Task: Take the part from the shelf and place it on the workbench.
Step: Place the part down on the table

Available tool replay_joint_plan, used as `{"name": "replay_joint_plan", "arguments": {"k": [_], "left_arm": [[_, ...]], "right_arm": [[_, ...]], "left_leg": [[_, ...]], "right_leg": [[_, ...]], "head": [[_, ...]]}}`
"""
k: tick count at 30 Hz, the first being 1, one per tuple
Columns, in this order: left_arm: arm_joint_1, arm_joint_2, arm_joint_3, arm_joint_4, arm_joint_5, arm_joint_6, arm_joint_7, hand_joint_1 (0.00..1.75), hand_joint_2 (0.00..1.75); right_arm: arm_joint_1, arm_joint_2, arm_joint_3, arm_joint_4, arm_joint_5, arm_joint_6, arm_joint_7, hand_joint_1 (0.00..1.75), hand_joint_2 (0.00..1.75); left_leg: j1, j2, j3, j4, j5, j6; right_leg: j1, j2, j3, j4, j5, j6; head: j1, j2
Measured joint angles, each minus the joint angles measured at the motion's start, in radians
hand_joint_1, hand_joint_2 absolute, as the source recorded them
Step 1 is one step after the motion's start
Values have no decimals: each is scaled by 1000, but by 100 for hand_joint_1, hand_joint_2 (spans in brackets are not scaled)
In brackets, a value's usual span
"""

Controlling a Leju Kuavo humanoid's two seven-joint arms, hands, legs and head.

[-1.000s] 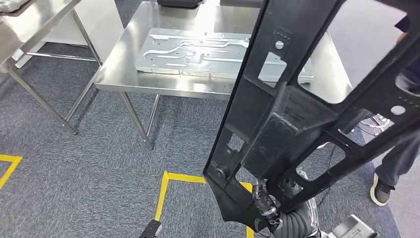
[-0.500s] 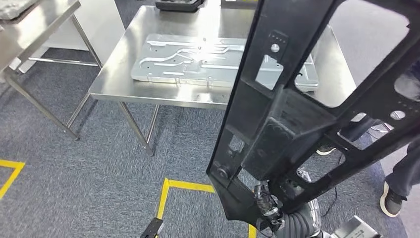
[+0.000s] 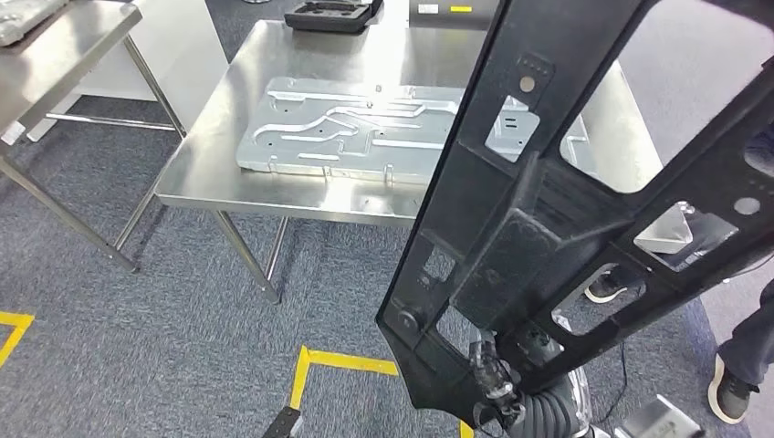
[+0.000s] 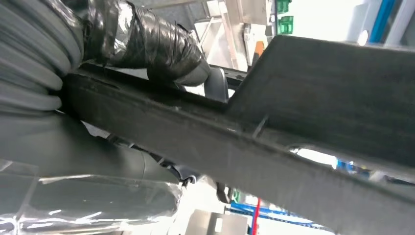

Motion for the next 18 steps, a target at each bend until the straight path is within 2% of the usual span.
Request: {"name": "replay_joint_plan", "arguments": {"k": [2,4,5,6,7,8,9,10,11,13,15,16,18], "left_arm": [[-5,0,0,0,-1,1,2,0,175],[-9,0,0,0,-2,1,4,0,175],[-7,0,0,0,-2,1,5,0,175],[-5,0,0,0,-3,1,6,0,175],[-4,0,0,0,-3,1,7,0,175],[-2,0,0,0,-3,0,8,0,175],[-3,0,-1,0,-3,0,8,0,175],[-6,1,-1,0,-2,0,8,0,175],[-8,1,-1,0,-2,-1,9,0,175],[-12,2,-1,0,0,-2,10,0,175],[-12,2,-1,0,0,-3,10,0,175],[-13,2,-1,0,0,-3,11,0,175],[-13,2,-1,0,0,-3,11,0,175]], "right_arm": [[-1,0,-1,0,-1,0,0,175,175],[0,0,-2,2,-3,0,-1,175,175],[1,0,-2,3,-3,0,-1,175,175],[1,0,-2,4,-3,1,-1,175,175],[1,0,-2,5,-3,2,0,175,175],[2,0,-2,6,-4,3,0,175,175],[2,0,-2,8,-4,4,0,175,175],[3,0,-3,9,-4,5,0,175,175],[4,1,-3,10,-4,5,-1,175,175],[5,2,-3,10,-4,5,-2,175,175],[4,4,-3,10,-4,5,-2,175,175],[3,4,-3,10,-4,5,-2,175,175],[1,6,-3,10,-4,5,-3,175,175]], "left_leg": [[2,0,24,-9,-10,6],[2,-1,42,-9,-27,8],[3,-1,53,-9,-37,7],[3,-2,67,-9,-49,5],[4,-3,83,-9,-62,2],[5,-3,95,-9,-75,-3],[5,-5,107,-7,-88,-9],[5,-6,112,-6,-99,-16],[5,-6,116,-5,-106,-22],[7,-6,123,-2,-113,-33],[12,-3,112,39,-116,-43],[13,-1,85,86,-124,-47],[15,1,0,208,-152,-53]], "right_leg": [[-4,0,-52,92,-34,8],[-7,0,-131,189,-73,16],[-9,0,-157,204,-77,19],[-13,0,-167,186,-59,22],[-16,-1,-166,141,-18,24],[-21,0,-162,86,37,26],[-21,-1,-159,36,76,26],[-20,-1,-157,4,106,21],[-17,0,-157,-9,116,14],[-11,2,-144,-14,106,-7],[-10,1,-118,-24,92,-23],[-11,0,-103,-29,85,-29],[-10,-1,-77,-33,66,-34]], "head": [[0,0],[0,0],[0,0],[0,0],[1,0],[2,0],[2,0],[2,0],[2,0],[1,0],[-1,0],[-2,0],[-4,0]]}}
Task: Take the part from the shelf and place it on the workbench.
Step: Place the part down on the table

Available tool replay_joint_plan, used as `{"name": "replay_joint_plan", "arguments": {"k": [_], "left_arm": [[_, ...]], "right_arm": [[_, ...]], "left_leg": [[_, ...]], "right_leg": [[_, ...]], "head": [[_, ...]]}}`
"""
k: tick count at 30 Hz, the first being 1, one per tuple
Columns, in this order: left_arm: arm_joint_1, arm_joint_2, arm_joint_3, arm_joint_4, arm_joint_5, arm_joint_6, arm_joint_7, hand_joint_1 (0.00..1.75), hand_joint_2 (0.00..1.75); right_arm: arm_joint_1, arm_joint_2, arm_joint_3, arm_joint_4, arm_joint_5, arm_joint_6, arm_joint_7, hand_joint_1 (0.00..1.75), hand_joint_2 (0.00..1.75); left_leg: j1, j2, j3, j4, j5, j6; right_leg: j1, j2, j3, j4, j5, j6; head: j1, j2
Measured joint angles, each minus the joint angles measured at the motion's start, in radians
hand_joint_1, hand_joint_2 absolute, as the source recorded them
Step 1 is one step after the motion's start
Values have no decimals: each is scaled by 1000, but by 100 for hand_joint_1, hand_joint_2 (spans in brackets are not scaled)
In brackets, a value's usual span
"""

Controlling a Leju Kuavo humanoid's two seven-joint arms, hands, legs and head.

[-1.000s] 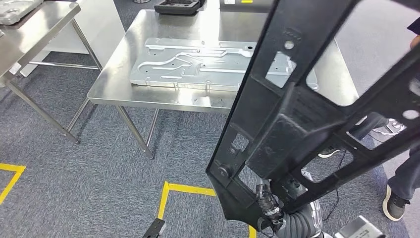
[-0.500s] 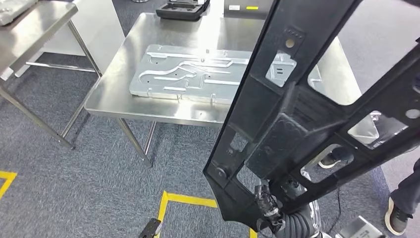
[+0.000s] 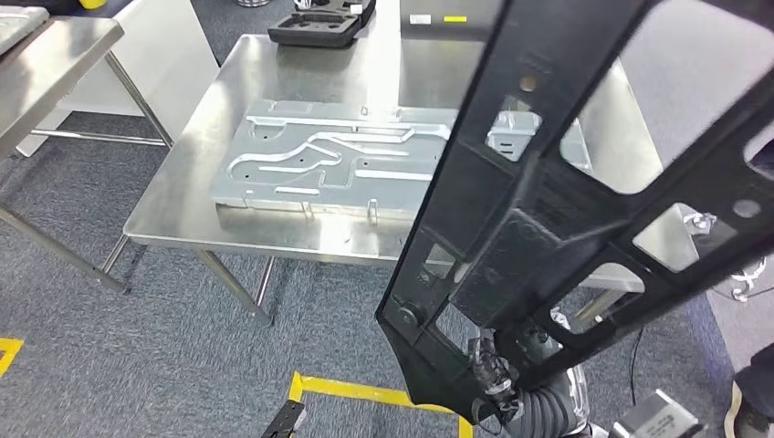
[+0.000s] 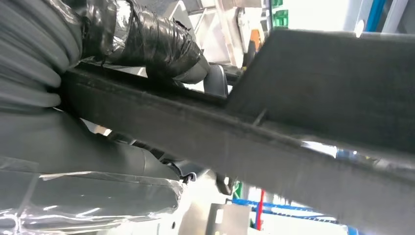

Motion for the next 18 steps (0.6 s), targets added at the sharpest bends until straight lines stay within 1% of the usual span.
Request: {"name": "replay_joint_plan", "arguments": {"k": [1,2,3,4,5,6,7,8,9,10,11,12,13,14,15,16,17,18], "left_arm": [[2,0,0,0,0,0,0,0,175],[4,0,0,0,0,0,0,0,175],[6,0,-1,0,0,0,0,0,175],[8,0,-1,0,0,0,0,0,175],[9,1,-1,0,1,0,0,0,175],[9,3,-1,0,1,0,0,0,175],[9,6,-1,0,2,0,0,0,175],[9,8,-2,1,3,-1,0,0,175],[9,11,-2,1,3,-3,0,0,175],[9,12,-2,1,3,-6,0,0,175],[9,13,-2,1,4,-9,0,0,175],[9,14,-2,1,4,-12,0,0,175],[8,16,-3,1,4,-14,0,0,175],[6,17,-3,1,4,-16,0,0,175],[5,18,-3,2,4,-17,0,0,175],[5,19,-3,2,3,-18,0,0,175],[5,19,-3,2,3,-18,0,0,175],[7,19,-3,2,3,-19,0,0,175]], "right_arm": [[0,0,0,1,0,0,0,175,175],[1,1,0,1,0,0,0,175,175],[1,1,0,2,0,0,0,175,175],[1,1,0,2,0,0,-1,175,175],[1,1,0,2,1,0,-2,175,175],[1,1,0,3,2,1,-3,175,175],[0,2,0,5,4,2,-4,175,175],[-2,2,0,7,8,4,-1,175,175],[-5,2,0,9,13,7,3,175,175],[-10,3,0,12,21,10,10,175,175],[-15,3,0,15,32,13,21,175,175],[-21,3,-2,17,44,15,31,175,175],[-27,3,-5,19,57,17,42,175,175],[-32,2,-9,20,68,18,52,175,175],[-36,2,-13,21,76,20,59,175,175],[-38,2,-16,22,81,21,63,175,175],[-39,2,-18,23,83,23,66,175,175],[-39,2,-19,24,87,24,69,175,175]], "left_leg": [[1,0,-44,46,-15,-1],[1,0,-77,65,-21,-1],[0,0,-95,54,-10,1],[-1,1,-99,13,25,5],[-4,2,-96,-47,85,11],[-9,2,-93,-101,137,17],[-15,1,-88,-143,176,24],[-20,0,-85,-166,197,29],[-22,-2,-81,-172,192,33],[-22,-3,-69,-182,190,37],[-20,-3,-56,-194,191,41],[-18,-3,-39,-208,188,45],[-16,-3,-22,-220,185,49],[-14,-4,-8,-228,179,52],[-14,-4,4,-232,172,55],[-13,-5,17,-233,162,56],[-12,-6,30,-234,151,55],[-11,-8,46,-234,139,54]], "right_leg": [[0,0,14,0,-12,-1],[1,2,29,-1,-24,-1],[1,4,47,-1,-37,0],[0,5,67,-1,-51,1],[0,6,83,-2,-65,2],[0,7,100,-3,-79,6],[0,8,109,-4,-90,12],[0,10,118,-6,-98,18],[1,11,125,-5,-98,24],[2,11,127,-2,-95,29],[1,9,127,12,-87,32],[1,8,113,41,-81,35],[0,7,88,84,-84,37],[-1,6,51,139,-97,40],[-2,6,9,192,-121,44],[-3,6,-31,231,-151,49],[-5,5,-62,248,-175,53],[-8,5,-80,237,-178,57]], "head": [[0,0],[0,0],[0,0],[0,0],[0,0],[0,0],[0,0],[0,0],[-1,0],[-1,0],[-2,0],[-1,0],[0,0],[0,0],[1,0],[1,0],[1,0],[1,0]]}}
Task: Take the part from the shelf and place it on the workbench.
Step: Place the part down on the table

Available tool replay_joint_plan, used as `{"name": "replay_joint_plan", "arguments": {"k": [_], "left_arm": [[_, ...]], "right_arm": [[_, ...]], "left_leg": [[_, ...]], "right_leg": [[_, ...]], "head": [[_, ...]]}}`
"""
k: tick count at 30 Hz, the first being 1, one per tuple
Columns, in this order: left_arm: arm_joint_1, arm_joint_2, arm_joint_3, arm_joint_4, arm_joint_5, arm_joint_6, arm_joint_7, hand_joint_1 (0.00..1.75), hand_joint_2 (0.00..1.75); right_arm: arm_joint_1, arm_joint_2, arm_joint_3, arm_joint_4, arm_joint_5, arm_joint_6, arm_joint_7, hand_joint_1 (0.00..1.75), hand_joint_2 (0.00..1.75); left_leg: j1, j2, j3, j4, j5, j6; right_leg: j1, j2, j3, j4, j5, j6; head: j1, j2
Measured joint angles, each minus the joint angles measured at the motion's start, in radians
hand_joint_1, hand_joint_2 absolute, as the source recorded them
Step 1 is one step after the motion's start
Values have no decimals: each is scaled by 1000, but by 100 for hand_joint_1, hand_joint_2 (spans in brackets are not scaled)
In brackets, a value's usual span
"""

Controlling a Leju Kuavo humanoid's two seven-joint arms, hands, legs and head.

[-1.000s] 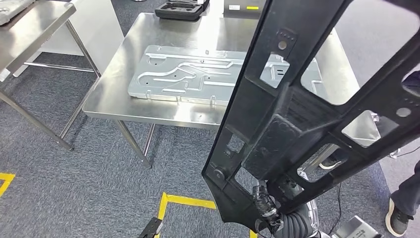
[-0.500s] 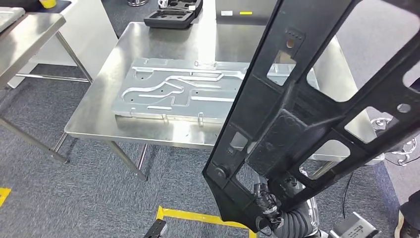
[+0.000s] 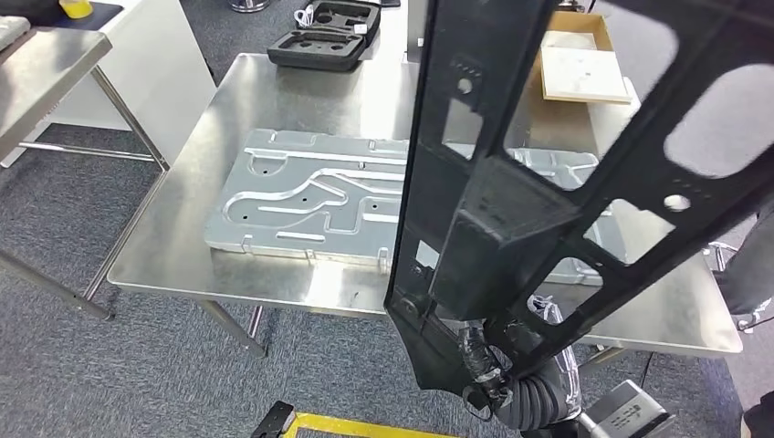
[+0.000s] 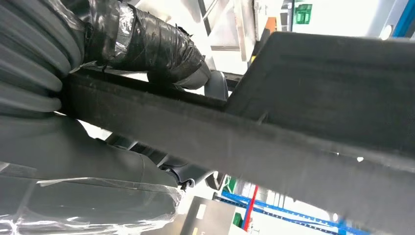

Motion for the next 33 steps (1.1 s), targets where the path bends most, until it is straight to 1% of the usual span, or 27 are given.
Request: {"name": "replay_joint_plan", "arguments": {"k": [1,2,3,4,5,6,8,9,10,11,13,14,15,16,18,19,20,22,23,25,26,28,29,30,31,32,33], "left_arm": [[1,0,0,0,0,0,0,0,175],[2,0,0,0,0,0,0,0,175],[1,1,0,0,0,0,0,0,175],[-1,1,0,0,0,0,0,0,175],[-2,2,-1,1,0,-1,1,0,175],[-3,4,-1,1,0,-2,2,0,175],[-4,5,-1,1,-1,-5,3,0,175],[-5,5,-1,1,-2,-8,3,0,175],[-6,5,-2,1,-3,-10,4,0,175],[-6,5,-2,1,-3,-13,5,0,175],[-6,5,-5,1,-5,-15,7,0,175],[-5,5,-7,1,-7,-16,9,0,175],[-3,5,-9,1,-9,-16,11,0,175],[-2,6,-10,1,-12,-17,14,0,175],[-1,8,-12,1,-18,-16,16,0,175],[-3,10,-14,1,-20,-17,16,0,175],[-3,12,-16,1,-22,-17,16,0,175],[-2,13,-19,1,-23,-17,16,0,175],[-2,13,-19,1,-24,-17,16,0,175],[-3,13,-20,1,-25,-16,16,0,175],[-5,13,-20,1,-25,-15,16,0,175],[-6,13,-21,1,-24,-14,15,0,175],[-6,13,-21,1,-24,-15,15,0,175],[-5,13,-21,1,-23,-15,15,0,175],[-4,12,-21,1,-23,-16,15,0,175],[-4,12,-21,1,-23,-16,15,0,175],[-4,12,-21,1,-23,-17,14,0,175]], "right_arm": [[0,0,-1,1,8,1,5,175,175],[-1,-1,-3,3,22,4,15,175,175],[-2,-2,-5,4,41,7,29,175,175],[-6,-3,-8,6,62,13,47,175,175],[-10,-4,-11,7,84,20,65,175,175],[-17,-4,-15,8,103,28,84,175,175],[-36,-7,-26,8,142,46,120,175,175],[-47,-9,-32,8,163,54,138,175,175],[-58,-11,-38,8,184,62,155,175,175],[-70,-12,-43,8,206,69,172,175,175],[-91,-18,-51,8,242,81,203,175,175],[-101,-21,-54,8,259,87,218,175,175],[-110,-25,-57,9,276,94,234,175,175],[-121,-30,-59,9,296,103,252,175,175],[-150,-41,-63,12,345,129,298,175,175],[-164,-49,-66,14,371,142,324,175,175],[-178,-57,-70,17,396,155,348,175,175],[-197,-75,-78,23,449,178,398,175,175],[-206,-86,-82,25,482,190,426,175,175],[-223,-111,-94,31,565,220,488,175,175],[-230,-124,-102,35,601,234,514,175,175],[-237,-150,-117,48,644,255,554,175,175],[-237,-162,-123,56,649,262,568,175,175],[-237,-174,-129,64,645,267,577,175,175],[-236,-185,-135,72,638,271,584,175,175],[-236,-197,-143,80,629,275,589,175,175],[-237,-209,-152,88,624,282,594,175,175]], "left_leg": [[2,-1,18,0,-13,-2],[3,-2,32,1,-27,-6],[3,-3,46,6,-42,-11],[3,-5,54,10,-56,-18],[2,-6,57,15,-68,-25],[2,-7,63,22,-75,-32],[6,-5,65,34,-79,-43],[8,-3,58,54,-78,-46],[10,-1,38,90,-85,-49],[11,1,7,142,-99,-52],[12,4,-69,253,-147,-58],[12,4,-99,282,-167,-59],[12,5,-116,280,-167,-58],[11,5,-119,248,-143,-54],[4,7,-98,128,-44,-41],[-1,8,-89,79,-12,-35],[-5,8,-81,47,10,-28],[-8,7,-76,34,18,-21],[-5,9,-70,27,32,-18],[1,10,-62,12,43,-13],[3,11,-59,7,46,-10],[2,10,-59,7,44,-5],[1,9,-59,8,42,-3],[1,9,-58,10,40,-3],[2,9,-58,13,36,-4],[3,8,-58,19,32,-5],[2,7,-59,25,27,-9]], "right_leg": [[-3,0,-6,-35,23,4],[-7,0,-5,-89,78,8],[-10,-1,-6,-148,144,10],[-11,-3,-6,-187,193,6],[-9,-4,-6,-211,230,-1],[-6,-4,-7,-218,238,-11],[-2,-3,5,-219,239,-30],[-2,-3,13,-224,237,-37],[-2,-3,22,-230,236,-43],[-2,-4,29,-234,235,-47],[1,-5,40,-237,227,-53],[2,-4,46,-238,222,-54],[4,-3,53,-238,215,-55],[5,-1,61,-238,209,-55],[5,1,77,-237,198,-53],[6,3,81,-237,193,-49],[7,4,82,-236,189,-45],[9,6,84,-237,182,-33],[9,6,85,-235,177,-28],[10,3,72,-202,149,-20],[10,2,52,-157,123,-17],[11,1,-8,-38,71,-11],[10,1,-31,2,64,-9],[10,1,-41,10,75,-7],[9,1,-33,-18,103,-6],[7,0,-10,-78,141,-5],[6,0,16,-138,168,-5]], "head": [[0,0],[1,0],[2,0],[4,0],[3,0],[3,0],[0,0],[0,0],[0,0],[0,0],[0,0],[0,0],[0,0],[0,0],[0,0],[-1,0],[-1,0],[0,0],[0,0],[1,0],[2,0],[5,0],[5,0],[5,0],[5,0],[5,0],[5,0]]}}
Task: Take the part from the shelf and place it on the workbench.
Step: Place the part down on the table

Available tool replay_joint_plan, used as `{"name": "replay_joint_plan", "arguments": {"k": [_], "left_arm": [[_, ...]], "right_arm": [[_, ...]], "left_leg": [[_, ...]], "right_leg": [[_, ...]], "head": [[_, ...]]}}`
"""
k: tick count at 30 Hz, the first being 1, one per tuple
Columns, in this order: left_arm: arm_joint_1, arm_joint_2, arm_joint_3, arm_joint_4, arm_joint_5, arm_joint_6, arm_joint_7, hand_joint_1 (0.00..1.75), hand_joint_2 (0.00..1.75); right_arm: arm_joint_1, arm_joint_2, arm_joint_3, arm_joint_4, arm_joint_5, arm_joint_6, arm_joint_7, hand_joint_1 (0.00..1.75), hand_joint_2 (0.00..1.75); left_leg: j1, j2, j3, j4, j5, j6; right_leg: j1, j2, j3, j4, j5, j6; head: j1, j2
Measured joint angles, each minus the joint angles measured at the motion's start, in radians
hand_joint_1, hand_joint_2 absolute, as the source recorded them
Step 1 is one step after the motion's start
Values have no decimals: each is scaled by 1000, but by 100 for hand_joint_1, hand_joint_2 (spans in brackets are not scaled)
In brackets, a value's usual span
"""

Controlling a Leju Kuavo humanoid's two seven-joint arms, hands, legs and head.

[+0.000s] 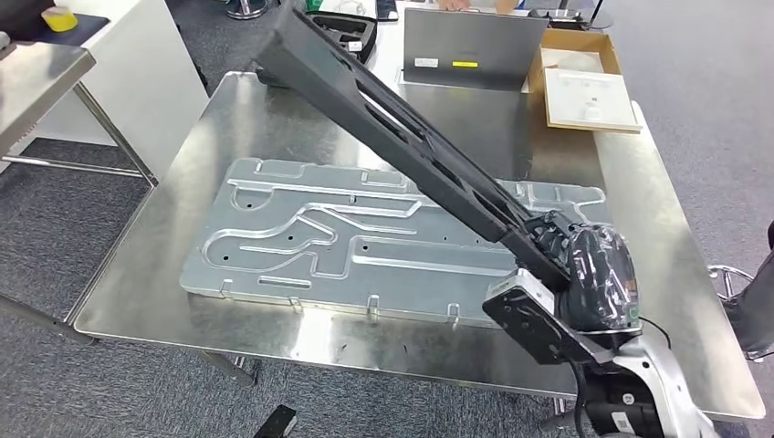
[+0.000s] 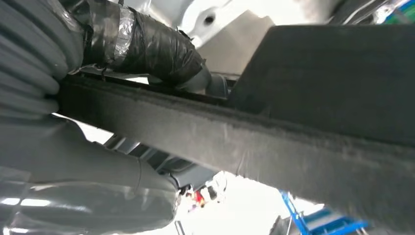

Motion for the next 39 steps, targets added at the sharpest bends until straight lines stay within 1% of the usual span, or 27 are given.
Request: {"name": "replay_joint_plan", "arguments": {"k": [1,2,5,6,8,10,11,12,13,15,16,17,20,22,23,25,26,27,28,29,30,31,32,33,36,38,39], "left_arm": [[-1,0,0,0,-2,-1,-1,0,175],[-1,0,0,0,-4,-3,-3,0,175],[0,0,-1,0,-11,-14,-14,0,175],[0,0,-2,0,-13,-17,-17,0,175],[-1,-1,-3,0,-15,-20,-19,0,175],[-1,-5,-4,0,-16,-21,-20,0,175],[0,-7,-5,0,-16,-21,-20,0,175],[0,-8,-5,0,-17,-21,-20,0,175],[1,-9,-6,0,-18,-22,-20,0,175],[0,-10,-6,0,-19,-23,-22,0,175],[-1,-10,-6,0,-21,-23,-24,0,175],[-3,-10,-7,0,-22,-22,-27,0,175],[-5,-15,-8,0,-25,-22,-34,0,175],[-6,-18,-8,0,-25,-22,-36,0,175],[-8,-20,-8,0,-25,-22,-36,0,175],[-11,-24,-8,0,-24,-21,-36,0,175],[-11,-27,-8,0,-23,-21,-35,0,175],[-11,-28,-8,0,-21,-21,-35,0,175],[-9,-30,-8,0,-20,-21,-35,0,175],[-8,-31,-8,0,-19,-21,-35,0,175],[-8,-32,-9,0,-18,-20,-35,0,175],[-8,-32,-9,0,-16,-20,-35,0,175],[-9,-33,-9,0,-15,-19,-35,0,175],[-9,-32,-9,0,-13,-19,-35,0,175],[-8,-32,-9,0,-9,-20,-32,0,175],[-8,-32,-9,0,-8,-21,-32,0,175],[-9,-32,-9,0,-7,-21,-32,0,175]], "right_arm": [[-1,-13,-10,8,2,15,6,175,175],[-1,-29,-20,18,12,41,11,175,175],[-8,-80,-40,55,63,152,21,175,175],[-13,-95,-44,68,72,174,22,175,175],[-19,-120,-51,87,78,192,23,175,175],[-21,-133,-56,100,80,194,23,175,175],[-22,-138,-57,107,80,195,23,175,175],[-23,-142,-59,115,80,197,23,175,175],[-24,-147,-61,122,81,200,24,175,175],[-25,-153,-62,138,88,212,24,175,175],[-27,-154,-62,147,95,218,24,175,175],[-30,-154,-62,159,106,224,23,175,175],[-44,-150,-56,200,138,240,21,175,175],[-53,-147,-51,221,148,249,21,175,175],[-58,-146,-47,231,149,253,21,175,175],[-64,-144,-41,254,148,260,21,175,175],[-64,-143,-38,265,146,263,21,175,175],[-61,-142,-36,274,144,265,21,175,175],[-58,-142,-34,281,142,266,21,175,175],[-56,-142,-32,288,139,266,22,175,175],[-55,-142,-30,295,137,266,22,175,175],[-53,-142,-28,301,134,266,22,175,175],[-51,-142,-26,306,133,266,22,175,175],[-48,-142,-25,311,131,265,22,175,175],[-39,-142,-25,320,130,265,22,175,175],[-39,-142,-24,323,130,265,22,175,175],[-40,-142,-24,323,130,265,22,175,175]], "left_leg": [[-1,-1,-2,7,-5,-4],[-3,-3,-5,13,-8,-8],[-5,-4,-11,19,-10,-18],[-4,-3,-15,29,-18,-22],[-1,0,-46,98,-60,-32],[2,2,-103,224,-115,-39],[4,2,-127,273,-129,-40],[4,2,-138,292,-126,-39],[4,2,-129,272,-106,-36],[1,2,-68,144,-42,-23],[-2,2,-36,80,-22,-17],[-5,2,-15,36,-12,-13],[-10,0,-3,6,-10,-6],[-6,-1,6,-11,-1,2],[-4,-1,11,-19,3,6],[-5,0,13,-22,4,12],[-5,0,13,-20,3,14],[-5,-1,12,-19,2,14],[-4,-1,12,-15,-1,13],[-2,-2,12,-9,-4,11],[-2,-2,10,-1,-10,7],[-3,-4,7,9,-16,1],[-4,-5,2,18,-21,-5],[-6,-6,-1,24,-24,-9],[-5,-7,-6,31,-29,-20],[-2,-4,-27,82,-62,-30],[0,-2,-51,135,-90,-35]], "right_leg": [[0,1,21,-49,19,-3],[1,2,34,-77,25,-7],[3,3,37,-86,26,-22],[2,2,38,-88,27,-27],[-2,-1,40,-92,29,-35],[-1,-4,41,-92,28,-38],[0,-5,41,-91,28,-39],[1,-5,41,-91,27,-40],[1,-5,42,-91,26,-40],[2,-4,45,-91,24,-40],[4,-4,45,-91,24,-38],[4,-4,45,-92,24,-35],[1,-5,44,-98,26,-19],[0,-6,35,-79,10,-11],[0,-6,18,-43,-11,-8],[-2,-6,-40,78,-67,-4],[-3,-6,-69,135,-85,-1],[-4,-6,-88,166,-87,1],[-6,-6,-89,160,-69,4],[-9,-7,-71,115,-35,8],[-13,-7,-43,49,-2,12],[-14,-7,-13,-12,22,13],[-15,-6,7,-55,33,11],[-14,-5,14,-72,32,7],[-11,-4,16,-75,34,-13],[-13,-6,19,-79,36,-26],[-12,-7,21,-79,36,-29]], "head": [[0,0],[0,0],[0,0],[0,0],[-2,0],[-3,0],[-3,0],[-3,0],[-3,0],[-2,0],[-2,0],[-2,0],[-2,0],[-1,0],[0,0],[1,0],[1,0],[1,0],[1,0],[1,0],[1,0],[1,0],[0,0],[-1,0],[-2,0],[-4,0],[-6,0]]}}
